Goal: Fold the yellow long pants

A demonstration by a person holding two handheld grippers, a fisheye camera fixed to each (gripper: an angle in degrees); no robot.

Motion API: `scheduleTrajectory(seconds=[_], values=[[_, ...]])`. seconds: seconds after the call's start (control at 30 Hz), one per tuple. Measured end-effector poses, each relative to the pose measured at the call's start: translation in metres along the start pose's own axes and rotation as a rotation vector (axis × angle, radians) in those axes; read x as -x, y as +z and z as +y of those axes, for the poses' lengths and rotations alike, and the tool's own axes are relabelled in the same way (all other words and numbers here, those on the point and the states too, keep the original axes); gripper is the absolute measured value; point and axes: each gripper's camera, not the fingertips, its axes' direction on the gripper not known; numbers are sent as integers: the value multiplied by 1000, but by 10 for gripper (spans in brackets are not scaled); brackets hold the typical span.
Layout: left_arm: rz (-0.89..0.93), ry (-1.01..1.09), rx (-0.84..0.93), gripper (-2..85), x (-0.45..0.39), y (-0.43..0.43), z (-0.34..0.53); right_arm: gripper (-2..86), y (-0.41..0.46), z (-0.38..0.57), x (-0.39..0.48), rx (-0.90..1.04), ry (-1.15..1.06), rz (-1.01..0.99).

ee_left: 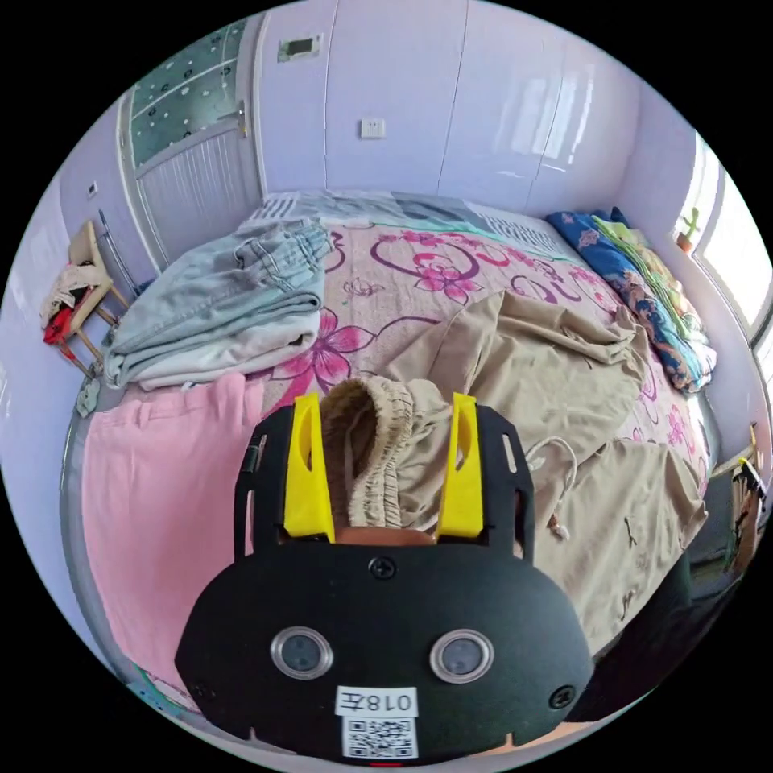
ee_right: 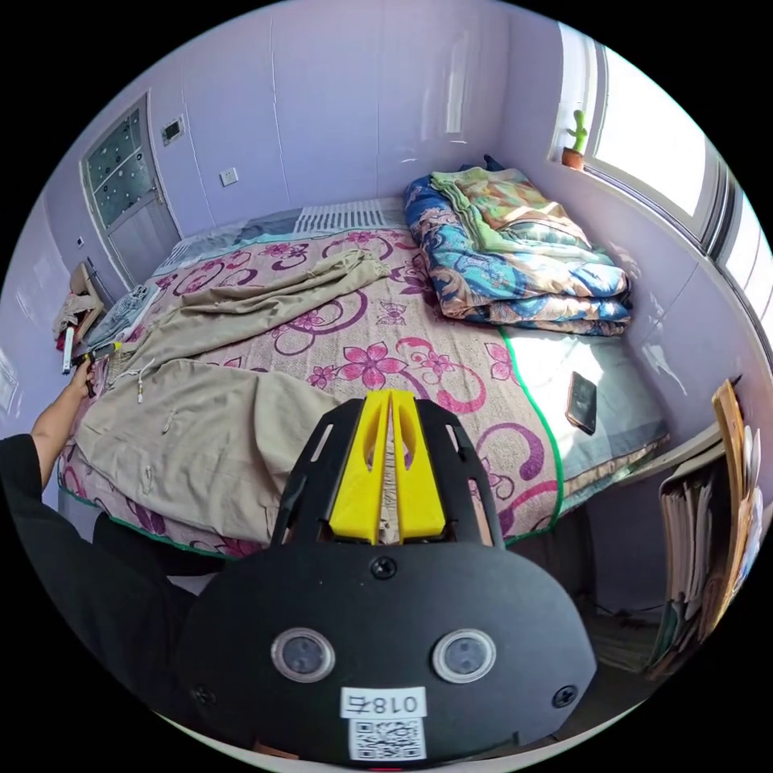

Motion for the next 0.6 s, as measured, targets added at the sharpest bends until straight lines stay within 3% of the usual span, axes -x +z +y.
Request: scheduleTrajectory(seconds=[0.07, 0.13, 0.3, 0.47, 0.6], values=[[-53, -49, 71, 117, 5, 15, -6, -3, -10, -6, 6, -30, -18, 22], [-102, -95, 31, 60, 10, 8, -7, -3, -12, -11, 12, -49, -44, 37], [-301, -387, -143, 76, 53, -47, 3, -3, 2, -27, 35, -48, -145, 47], [-118, -397, 63, 195, 63, -33, 6, -2, 40, -33, 45, 14, -145, -121], [-20, -384, -243, 178, 33, -107, 63, -2, 60, -34, 44, 3, -111, -240]])
